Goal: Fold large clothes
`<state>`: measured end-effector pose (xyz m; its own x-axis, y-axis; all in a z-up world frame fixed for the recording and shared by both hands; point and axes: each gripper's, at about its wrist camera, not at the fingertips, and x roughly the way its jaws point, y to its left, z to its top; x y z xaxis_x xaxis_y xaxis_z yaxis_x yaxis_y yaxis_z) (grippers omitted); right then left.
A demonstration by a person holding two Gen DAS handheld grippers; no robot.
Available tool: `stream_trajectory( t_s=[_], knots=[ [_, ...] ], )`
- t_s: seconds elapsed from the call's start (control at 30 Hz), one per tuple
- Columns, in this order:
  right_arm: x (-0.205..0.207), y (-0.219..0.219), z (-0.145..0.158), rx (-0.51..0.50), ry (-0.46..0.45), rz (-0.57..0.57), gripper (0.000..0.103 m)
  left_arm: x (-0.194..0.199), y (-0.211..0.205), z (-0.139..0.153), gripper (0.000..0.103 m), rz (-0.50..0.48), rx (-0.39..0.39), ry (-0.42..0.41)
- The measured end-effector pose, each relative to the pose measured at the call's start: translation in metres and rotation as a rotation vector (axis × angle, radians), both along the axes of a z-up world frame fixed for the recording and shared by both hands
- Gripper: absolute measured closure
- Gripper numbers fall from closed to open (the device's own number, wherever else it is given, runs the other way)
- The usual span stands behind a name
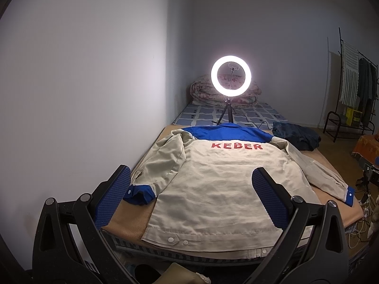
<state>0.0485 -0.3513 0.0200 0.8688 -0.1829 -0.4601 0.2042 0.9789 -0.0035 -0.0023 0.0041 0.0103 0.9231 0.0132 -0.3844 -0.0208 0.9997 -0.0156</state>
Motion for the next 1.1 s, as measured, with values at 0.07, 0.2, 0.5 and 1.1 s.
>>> stream_trajectory(
  t_s=[0.07, 0.2, 0.5, 1.1],
  knots=[
    [0.0, 0.0, 0.0, 0.0, 0.0, 0.0, 0.0, -0.001, 0.0, 0.0, 0.0, 0.001, 0.0, -0.004],
    [0.001, 0.001, 0.0, -0.001, 0.001, 0.001, 0.0, -0.001, -0.002, -0.002, 0.0, 0.003, -0.003, -0.007],
    [0.001, 0.002, 0.0, -0.002, 0.0, 0.003, 0.0, -0.001, -0.001, -0.002, 0.0, 0.002, -0.003, -0.008],
    [0.01, 0.012, 0.0, -0.006, 0.003, 0.027, 0.0, 0.009, 0.006, -0.003, 0.0, 0.021, 0.002, -0.002]
  ],
)
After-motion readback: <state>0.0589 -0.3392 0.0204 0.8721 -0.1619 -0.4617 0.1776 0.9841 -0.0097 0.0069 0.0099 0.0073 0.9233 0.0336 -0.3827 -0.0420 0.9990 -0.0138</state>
